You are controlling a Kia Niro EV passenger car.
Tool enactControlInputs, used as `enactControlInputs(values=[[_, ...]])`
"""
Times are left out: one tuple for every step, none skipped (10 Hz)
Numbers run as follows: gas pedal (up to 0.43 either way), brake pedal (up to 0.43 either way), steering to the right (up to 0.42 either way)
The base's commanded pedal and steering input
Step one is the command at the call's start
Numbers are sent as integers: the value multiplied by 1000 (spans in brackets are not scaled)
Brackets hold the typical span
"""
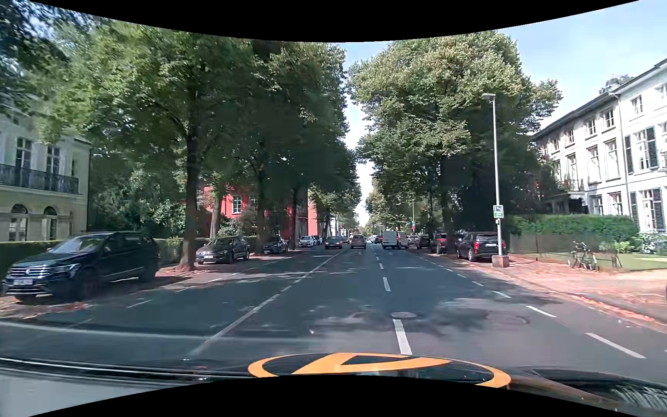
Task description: Follow the waypoints while adhering to traffic rules and regulations
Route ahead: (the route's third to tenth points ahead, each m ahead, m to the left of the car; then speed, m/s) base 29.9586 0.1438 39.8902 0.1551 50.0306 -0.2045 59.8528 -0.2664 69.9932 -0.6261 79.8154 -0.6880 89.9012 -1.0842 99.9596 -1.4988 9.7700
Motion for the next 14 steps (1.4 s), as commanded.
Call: enactControlInputs(values=[[79,0,5],[79,0,4],[79,0,3],[79,0,2],[79,0,2],[79,0,1],[79,0,1],[79,0,1],[79,0,1],[79,0,2],[67,0,2],[67,0,2],[67,0,1],[67,0,2]])
